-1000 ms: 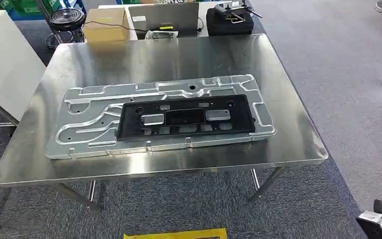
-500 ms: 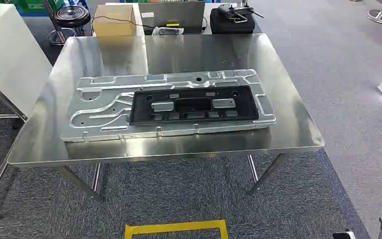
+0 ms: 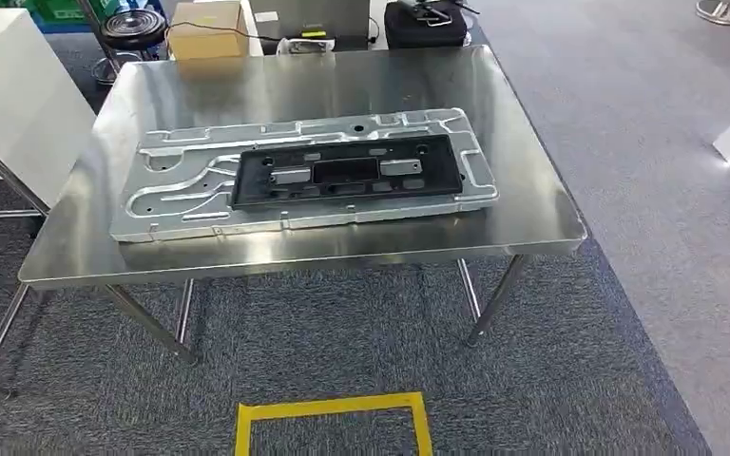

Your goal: Take the parts from the cabinet and place them on the table.

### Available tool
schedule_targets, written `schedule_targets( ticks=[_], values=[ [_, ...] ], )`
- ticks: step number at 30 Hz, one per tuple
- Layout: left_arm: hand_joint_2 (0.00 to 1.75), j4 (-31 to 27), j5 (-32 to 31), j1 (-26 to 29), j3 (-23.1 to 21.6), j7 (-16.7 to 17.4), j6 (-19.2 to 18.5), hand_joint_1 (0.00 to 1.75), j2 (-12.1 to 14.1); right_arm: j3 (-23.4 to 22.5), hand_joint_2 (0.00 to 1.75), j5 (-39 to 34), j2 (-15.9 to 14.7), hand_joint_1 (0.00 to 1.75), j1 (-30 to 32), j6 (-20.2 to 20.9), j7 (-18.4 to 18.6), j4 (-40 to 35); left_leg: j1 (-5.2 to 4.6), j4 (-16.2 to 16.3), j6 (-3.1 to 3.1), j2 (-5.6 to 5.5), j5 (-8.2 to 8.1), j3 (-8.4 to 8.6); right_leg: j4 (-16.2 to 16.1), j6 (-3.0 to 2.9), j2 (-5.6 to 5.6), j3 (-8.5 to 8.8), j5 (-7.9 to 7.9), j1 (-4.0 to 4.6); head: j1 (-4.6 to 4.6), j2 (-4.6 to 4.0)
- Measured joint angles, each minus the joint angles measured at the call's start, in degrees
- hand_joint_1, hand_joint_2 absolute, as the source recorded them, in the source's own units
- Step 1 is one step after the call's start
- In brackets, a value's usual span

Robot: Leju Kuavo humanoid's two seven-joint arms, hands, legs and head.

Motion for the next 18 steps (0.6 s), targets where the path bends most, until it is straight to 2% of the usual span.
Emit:
schedule_targets(
  ticks=[1, 2, 3, 4, 5, 6, 7, 8, 9, 10, 11, 12, 13, 14, 15, 16, 17, 18],
  values=[
    [0.00, 0.00, 0.00, -0.01, 0.02, -0.09, 0.00, 0.00, 0.00, -0.07, 0.00, 0.61, 0.00, 0.00, -0.20, 0.66, 1.60, 1.49, 0.00, 3.31, -0.06, 0.00, -1.16, -0.34, 0.13, 0.01, -0.01, -0.84, 0.62, 0.03, 0.02, 0.00],
    [0.00, 0.00, -0.02, 0.00, 0.02, -0.13, 0.00, 0.00, 0.02, -0.07, 0.00, 1.33, 0.00, 0.00, -0.42, 1.37, 3.16, 3.13, 0.00, 5.34, -0.08, 0.00, -0.29, 0.10, 0.39, 0.05, -0.01, -1.97, 1.30, 0.04, 0.02, 0.00],
    [0.00, 0.00, -0.04, 0.00, 0.02, -0.13, 0.00, 0.00, 0.06, -0.07, 0.00, 1.68, 0.00, 0.00, -0.57, 1.62, 3.86, 4.34, 0.00, 4.64, -0.02, 0.00, 2.15, 1.70, 0.77, 0.15, 0.00, -3.08, 1.92, 0.05, 0.02, 0.00],
    [0.00, 0.00, -0.04, -0.01, 0.02, -0.15, 0.00, 0.00, 0.07, -0.07, 0.00, 1.85, 0.00, 0.00, -0.69, 1.77, 4.23, 5.27, -0.01, 1.75, 0.12, -0.01, 4.66, 4.33, 1.27, 0.28, -0.01, -4.18, 2.40, 0.04, 0.02, 0.00],
    [0.00, 0.00, -0.07, -0.05, 0.02, -0.15, -0.04, 0.00, 0.07, -0.07, 0.00, 1.96, 0.00, 0.00, -0.83, 1.83, 4.41, 6.11, -0.01, -2.64, 0.35, -0.03, 5.92, 7.73, 1.82, 0.44, 0.01, -5.18, 2.75, 0.03, 0.02, 0.00],
    [0.00, -0.02, -0.09, -0.18, 0.00, -0.15, -0.09, 0.00, 0.09, -0.07, 0.00, 2.12, 0.00, 0.00, -1.10, 1.96, 4.75, 6.79, -0.03, -8.38, 0.71, -0.06, 5.13, 12.03, 2.55, 0.64, 0.01, -5.85, 3.12, 0.01, 0.02, 0.00],
    [0.00, -0.02, -0.11, -0.37, 0.00, -0.22, -0.09, 0.00, 0.09, -0.07, 0.00, 2.16, 0.00, 0.00, -1.15, 2.32, 5.42, 7.32, -0.41, -13.75, 0.79, -0.06, 2.95, 15.25, 3.20, 0.95, 0.07, -6.50, 3.34, 0.30, 0.02, 0.00],
    [0.00, -0.04, -0.13, -0.45, 0.00, -0.28, -0.09, 0.00, 0.09, -0.09, 0.00, 2.25, 0.00, 0.00, -1.22, 3.14, 6.65, 7.86, -0.38, -14.48, 1.25, -0.06, 2.41, 15.39, 3.30, 1.29, -0.06, -6.55, 3.78, 0.28, 0.02, 0.00],
    [0.00, -0.04, -0.15, -0.44, 0.00, -0.48, -0.13, 0.00, 0.07, -0.15, 0.00, 2.56, 0.00, 0.00, -1.37, 4.40, 8.44, 8.30, -0.43, -14.46, 1.44, -0.05, 2.65, 14.99, 3.21, 1.62, -0.07, -6.56, 4.35, 0.12, 0.02, 0.00],
    [0.00, -0.04, -0.28, -0.39, 0.00, -0.50, -0.26, 0.00, 0.07, -0.17, 0.00, 3.03, 0.09, 0.00, -1.54, 5.63, 10.80, 8.82, -0.65, -14.22, 1.92, -0.04, 2.96, 14.75, 3.05, 1.96, -0.06, -6.59, 4.89, 0.02, 0.02, 0.00],
    [0.00, -0.04, -0.33, -0.19, 0.00, -0.55, -0.35, 0.00, 0.02, -0.19, 0.00, 3.38, 0.13, 0.00, -1.52, 6.64, 12.99, 9.28, -0.43, -14.55, 2.53, 0.10, 3.84, 14.35, 2.92, 2.39, 0.05, -6.80, 5.43, 0.19, 0.02, 0.00],
    [0.00, -0.04, -0.50, -0.31, 0.00, -0.66, -0.48, 0.00, 0.00, -0.20, 0.00, 3.60, 0.42, 0.00, -1.53, 7.43, 14.45, 9.72, -0.25, -14.59, 2.99, 0.43, 4.57, 13.61, 3.86, 2.74, 0.25, -7.33, 3.34, -0.22, 0.02, 0.00],
    [0.00, -0.04, -0.79, -0.31, 0.00, -0.74, -0.57, 0.00, 0.00, -0.22, 0.00, 4.15, 0.65, 0.00, -1.49, 8.39, 15.85, 10.17, -0.24, -14.58, 3.49, 0.44, 5.19, 12.83, 6.07, 3.10, 0.25, -8.05, -0.24, -0.25, 0.02, 0.00],
    [0.00, -0.04, -0.98, -0.28, 0.00, -0.77, -0.59, 0.00, 0.00, -0.20, 0.00, 4.57, 0.90, 0.00, -1.56, 9.05, 16.62, 10.57, -0.26, -14.56, 3.60, 0.45, 5.92, 11.93, 9.99, 3.45, 0.25, -9.07, -4.21, -0.39, 0.02, 0.00],
    [0.00, -0.04, -1.33, -0.25, 0.00, -0.77, -0.59, 0.00, 0.00, -0.20, 0.00, 4.70, 1.31, 0.00, -1.71, 9.61, 17.08, 10.90, -0.35, -14.51, 3.60, 0.47, 6.65, 10.96, 14.59, 3.75, 0.24, -10.09, -7.28, -0.52, 0.02, 0.00],
    [0.00, -0.04, -1.46, -0.21, 0.00, -0.77, -0.61, 0.00, 0.00, -0.22, 0.00, 4.78, 1.57, 0.00, -1.83, 10.08, 17.28, 11.14, -0.39, -14.43, 3.54, 0.50, 7.35, 9.97, 18.47, 3.93, 0.24, -10.78, -8.75, -0.59, 0.02, 0.00],
    [0.00, -0.04, -1.83, -0.19, -0.04, -0.76, -0.68, 0.00, 0.00, -0.22, 0.00, 5.00, 2.03, 0.00, -1.93, 10.66, 17.48, 11.44, -0.39, -14.25, 3.44, 0.50, 8.00, 9.06, 20.87, 4.05, 0.23, -10.75, -8.44, -0.63, 0.02, 0.00],
    [0.00, -0.04, -2.01, -0.20, -0.13, -0.76, -0.72, 0.00, 0.02, -0.20, 0.00, 5.22, 2.45, 0.00, -1.98, 11.08, 17.59, 11.71, -0.39, -14.02, 3.34, 0.52, 8.64, 8.01, 20.91, 4.06, 0.22, -9.61, -6.54, -0.66, 0.02, 0.00]
  ],
)
